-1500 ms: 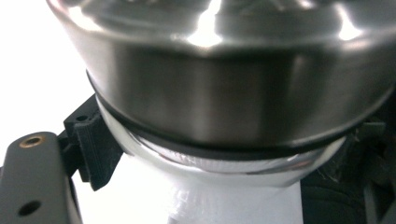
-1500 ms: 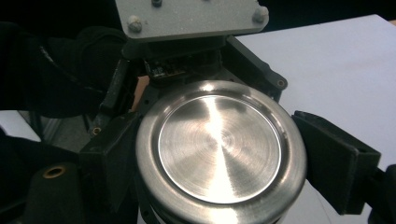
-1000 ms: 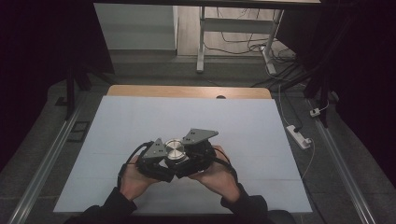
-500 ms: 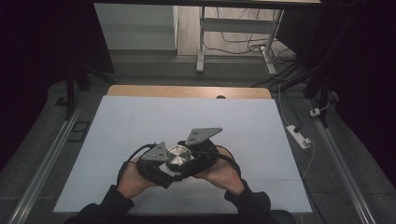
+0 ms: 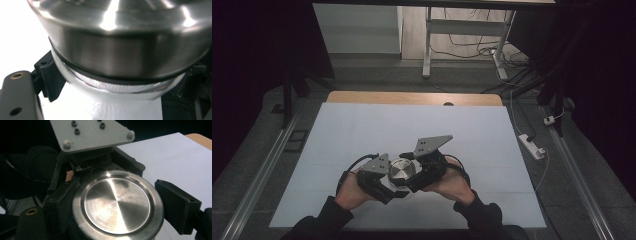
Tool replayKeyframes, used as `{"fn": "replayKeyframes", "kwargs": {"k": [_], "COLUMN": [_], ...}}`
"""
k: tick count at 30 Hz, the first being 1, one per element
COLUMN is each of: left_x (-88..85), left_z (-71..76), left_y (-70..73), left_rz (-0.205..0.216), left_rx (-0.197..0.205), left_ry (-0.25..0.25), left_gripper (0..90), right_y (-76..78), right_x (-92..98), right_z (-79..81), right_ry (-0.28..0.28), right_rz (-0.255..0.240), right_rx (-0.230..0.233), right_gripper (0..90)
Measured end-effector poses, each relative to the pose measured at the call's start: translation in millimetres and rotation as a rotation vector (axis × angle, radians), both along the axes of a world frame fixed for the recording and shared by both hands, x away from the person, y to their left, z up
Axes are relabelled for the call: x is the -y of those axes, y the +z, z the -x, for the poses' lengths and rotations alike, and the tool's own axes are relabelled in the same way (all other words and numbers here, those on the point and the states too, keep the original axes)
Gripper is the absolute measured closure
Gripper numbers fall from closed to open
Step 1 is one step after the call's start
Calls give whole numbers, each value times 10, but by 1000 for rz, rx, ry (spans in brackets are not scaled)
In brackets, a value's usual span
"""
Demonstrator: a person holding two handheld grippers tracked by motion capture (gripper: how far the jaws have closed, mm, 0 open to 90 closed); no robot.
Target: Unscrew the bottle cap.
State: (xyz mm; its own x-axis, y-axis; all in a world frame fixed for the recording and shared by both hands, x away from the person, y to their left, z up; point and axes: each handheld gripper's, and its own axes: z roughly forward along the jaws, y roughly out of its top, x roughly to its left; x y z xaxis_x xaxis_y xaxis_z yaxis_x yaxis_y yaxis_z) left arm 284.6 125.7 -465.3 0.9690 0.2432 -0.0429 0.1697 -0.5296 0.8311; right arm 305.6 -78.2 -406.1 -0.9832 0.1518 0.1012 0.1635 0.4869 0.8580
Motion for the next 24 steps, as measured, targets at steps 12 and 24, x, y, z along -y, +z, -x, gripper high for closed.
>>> {"fn": "replayKeyframes", "kwargs": {"k": [12,24], "left_x": [-11,105], "left_z": [-47,32], "left_y": [-31,41], "left_rz": [-17,-29], "left_rx": [1,30], "left_ry": [170,291], "left_gripper": [153,153], "right_y": [57,25], "right_x": [23,-136], "right_z": [-3,151], "right_ry": [-112,-325], "right_rz": [-1,86], "right_rx": [22,116], "right_gripper": [119,177]}}
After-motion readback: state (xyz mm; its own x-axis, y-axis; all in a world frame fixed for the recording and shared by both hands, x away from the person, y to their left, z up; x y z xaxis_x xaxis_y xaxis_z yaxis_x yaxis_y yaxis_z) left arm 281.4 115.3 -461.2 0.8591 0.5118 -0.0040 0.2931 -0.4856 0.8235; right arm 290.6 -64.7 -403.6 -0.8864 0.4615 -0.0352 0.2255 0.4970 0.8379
